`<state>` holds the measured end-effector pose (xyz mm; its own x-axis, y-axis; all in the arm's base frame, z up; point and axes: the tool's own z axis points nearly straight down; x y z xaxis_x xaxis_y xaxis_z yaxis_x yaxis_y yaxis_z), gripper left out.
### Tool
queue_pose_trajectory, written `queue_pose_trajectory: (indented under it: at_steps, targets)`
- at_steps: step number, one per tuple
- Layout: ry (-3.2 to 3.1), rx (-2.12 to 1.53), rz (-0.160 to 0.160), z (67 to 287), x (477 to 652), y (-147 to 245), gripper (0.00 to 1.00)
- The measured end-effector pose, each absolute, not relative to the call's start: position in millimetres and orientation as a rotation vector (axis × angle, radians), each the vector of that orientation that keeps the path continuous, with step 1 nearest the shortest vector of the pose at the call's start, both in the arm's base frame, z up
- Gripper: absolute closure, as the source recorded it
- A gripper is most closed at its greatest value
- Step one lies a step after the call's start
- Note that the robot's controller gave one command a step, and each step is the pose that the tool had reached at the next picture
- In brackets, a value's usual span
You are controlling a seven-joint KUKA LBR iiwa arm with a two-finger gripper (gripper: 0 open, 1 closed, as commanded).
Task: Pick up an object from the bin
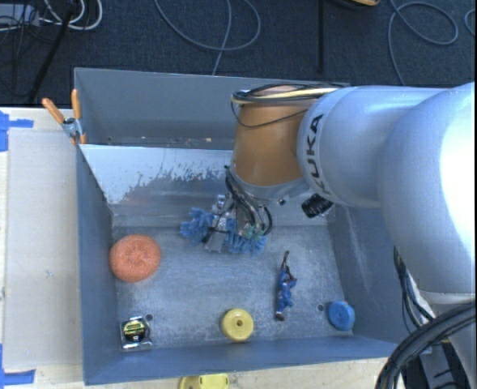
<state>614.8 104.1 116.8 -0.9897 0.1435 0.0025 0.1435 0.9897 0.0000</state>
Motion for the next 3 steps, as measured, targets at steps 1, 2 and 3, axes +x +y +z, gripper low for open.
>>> queue_pose_trajectory:
  at_steps: [1,2,3]
  targets:
    - [-3.136,-0.226,-0.002,130.1,616.3,104.2,1.00]
    - [-3.135,-0.226,-0.002,139.1,615.9,104.0,1.00]
    - [-3.136,-0.226,-0.002,146.8,616.3,103.9,1.00]
